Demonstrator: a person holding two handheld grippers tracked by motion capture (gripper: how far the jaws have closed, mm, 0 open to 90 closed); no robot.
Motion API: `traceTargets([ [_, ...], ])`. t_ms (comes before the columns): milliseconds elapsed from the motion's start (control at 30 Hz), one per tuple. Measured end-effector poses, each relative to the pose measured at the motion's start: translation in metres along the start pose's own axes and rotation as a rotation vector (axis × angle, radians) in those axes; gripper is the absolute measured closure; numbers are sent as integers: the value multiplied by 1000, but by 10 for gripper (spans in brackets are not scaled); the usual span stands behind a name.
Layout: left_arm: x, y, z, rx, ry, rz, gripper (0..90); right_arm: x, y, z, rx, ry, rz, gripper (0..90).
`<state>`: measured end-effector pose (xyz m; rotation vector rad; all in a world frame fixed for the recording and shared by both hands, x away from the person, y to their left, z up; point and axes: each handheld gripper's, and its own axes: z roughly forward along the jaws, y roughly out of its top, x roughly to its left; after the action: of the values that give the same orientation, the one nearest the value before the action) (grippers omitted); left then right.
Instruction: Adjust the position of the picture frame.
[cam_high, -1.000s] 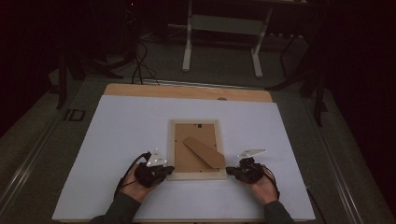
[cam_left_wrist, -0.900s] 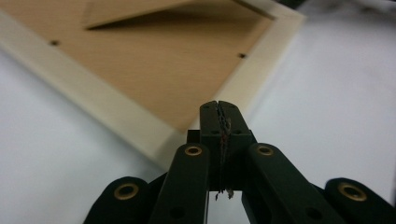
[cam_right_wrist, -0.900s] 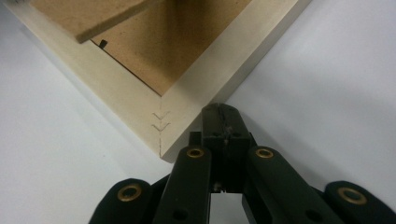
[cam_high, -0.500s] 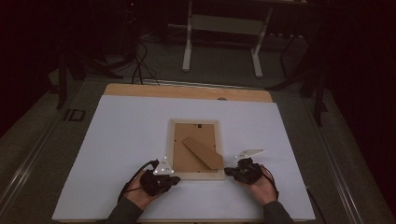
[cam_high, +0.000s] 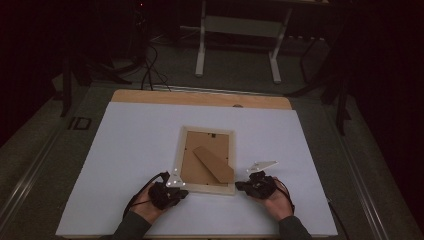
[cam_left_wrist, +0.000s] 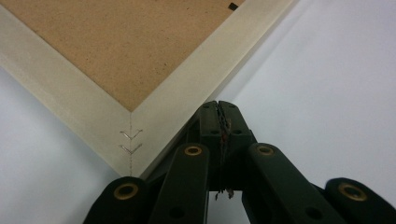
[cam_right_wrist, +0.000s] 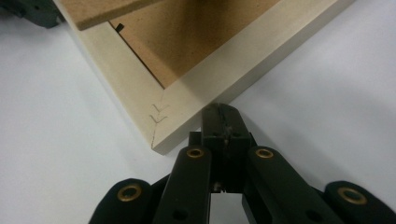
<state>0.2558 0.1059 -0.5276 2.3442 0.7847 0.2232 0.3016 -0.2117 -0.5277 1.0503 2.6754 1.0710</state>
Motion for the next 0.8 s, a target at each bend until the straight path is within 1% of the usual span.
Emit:
traceTargets([
  [33, 1, -1, -1, 2, 7, -6, 900, 1, 0, 1, 0, 5, -5, 900],
  [100, 1, -1, -1, 2, 7, -6, 900, 2, 1, 1, 1, 8, -7, 900],
  [167, 3, -1, -2, 5, 19, -16, 899, 2, 1, 2, -4, 9, -11, 900],
  [333, 6, -3, -3, 2, 19, -33, 900, 1, 0, 3, -29, 10, -7, 899],
  [433, 8, -3, -3, 2, 24, -40, 900, -2, 0, 1, -57, -11, 1, 897],
  [533, 11, -4, -4, 3, 29, -52, 899, -4, 1, -1, -71, -23, 8, 890],
  [567, 12, -4, -5, 4, 33, -56, 899, -6, 1, -3, -84, -40, 15, 888],
  [600, 13, -4, -5, 3, 38, -61, 899, -8, 1, -4, -89, -43, 17, 888],
  [700, 14, -4, -5, 2, 46, -66, 899, -9, 1, -4, -94, -45, 23, 888],
  [767, 17, -5, -5, 1, 54, -80, 900, -11, 1, -4, -98, -58, 29, 888],
  [800, 18, -5, -6, 2, 55, -86, 900, -11, 3, -4, -97, -68, 18, 890],
])
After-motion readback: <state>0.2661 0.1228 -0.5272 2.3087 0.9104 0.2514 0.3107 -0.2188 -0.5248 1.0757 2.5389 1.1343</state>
